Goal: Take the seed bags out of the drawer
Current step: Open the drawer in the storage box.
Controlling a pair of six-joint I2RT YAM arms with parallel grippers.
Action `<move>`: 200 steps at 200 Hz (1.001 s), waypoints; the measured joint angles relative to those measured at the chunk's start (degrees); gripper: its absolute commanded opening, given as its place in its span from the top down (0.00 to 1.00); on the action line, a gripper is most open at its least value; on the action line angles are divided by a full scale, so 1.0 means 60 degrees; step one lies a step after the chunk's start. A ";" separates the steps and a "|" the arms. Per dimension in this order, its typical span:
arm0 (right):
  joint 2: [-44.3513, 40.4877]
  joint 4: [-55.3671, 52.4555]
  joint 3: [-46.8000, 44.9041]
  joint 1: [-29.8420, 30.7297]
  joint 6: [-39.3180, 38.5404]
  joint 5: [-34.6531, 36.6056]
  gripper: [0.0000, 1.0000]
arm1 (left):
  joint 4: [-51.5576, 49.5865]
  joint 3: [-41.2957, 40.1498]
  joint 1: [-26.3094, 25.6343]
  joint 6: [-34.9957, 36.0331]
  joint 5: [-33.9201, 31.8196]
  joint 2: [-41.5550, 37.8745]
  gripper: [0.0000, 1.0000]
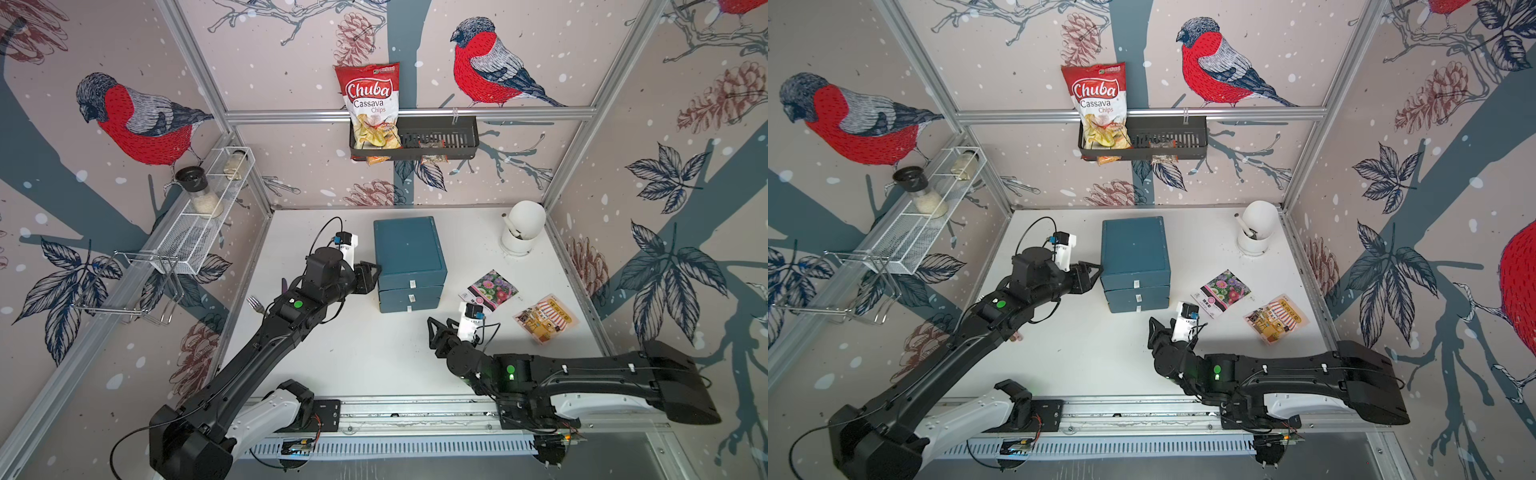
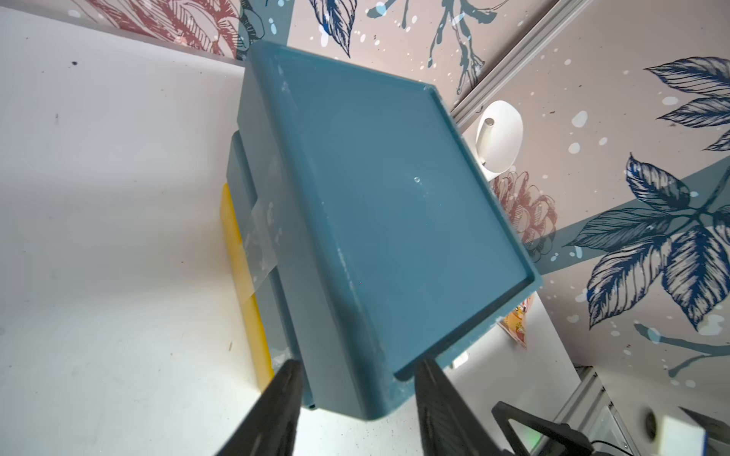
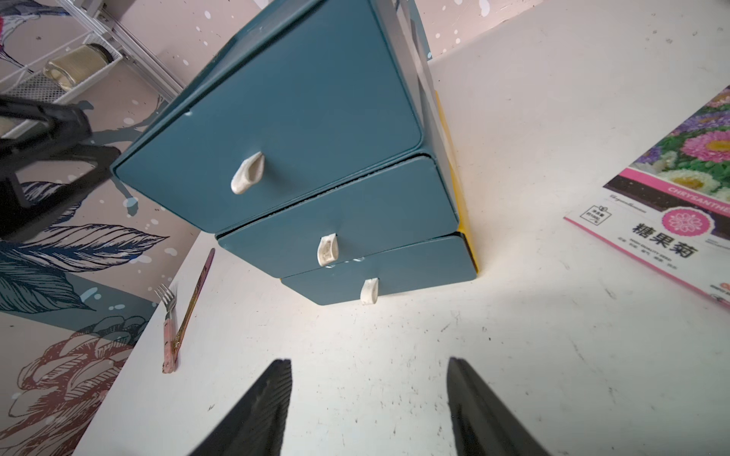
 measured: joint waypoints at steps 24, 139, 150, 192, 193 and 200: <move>-0.0663 0.0055 -0.0353 0.0084 0.0029 -0.0040 0.33 | 0.0015 -0.0583 -0.0892 -0.0481 -0.0867 -0.0401 0.48; -0.3672 -0.0721 -0.2404 0.0018 0.1264 0.0011 0.27 | 0.1876 -0.3424 -0.3340 -0.1639 -0.5475 -0.0280 0.65; -0.3785 -0.0495 -0.2645 -0.0208 0.1279 0.0004 0.27 | 0.2269 -0.3683 -0.3694 -0.1647 -0.5778 -0.0215 0.66; -0.3650 0.0266 -0.2652 -0.0787 0.1297 -0.0324 0.27 | 0.2375 -0.4120 -0.5974 -0.1993 -0.8134 -0.0699 0.44; -0.3628 0.0288 -0.2641 -0.0798 0.1297 -0.0324 0.27 | 0.2397 -0.4131 -0.5992 -0.2004 -0.8196 -0.0714 0.44; -0.3486 0.0393 -0.2586 -0.0845 0.1297 -0.0386 0.27 | 0.2401 -0.4186 -0.6036 -0.2131 -0.8470 -0.0776 0.43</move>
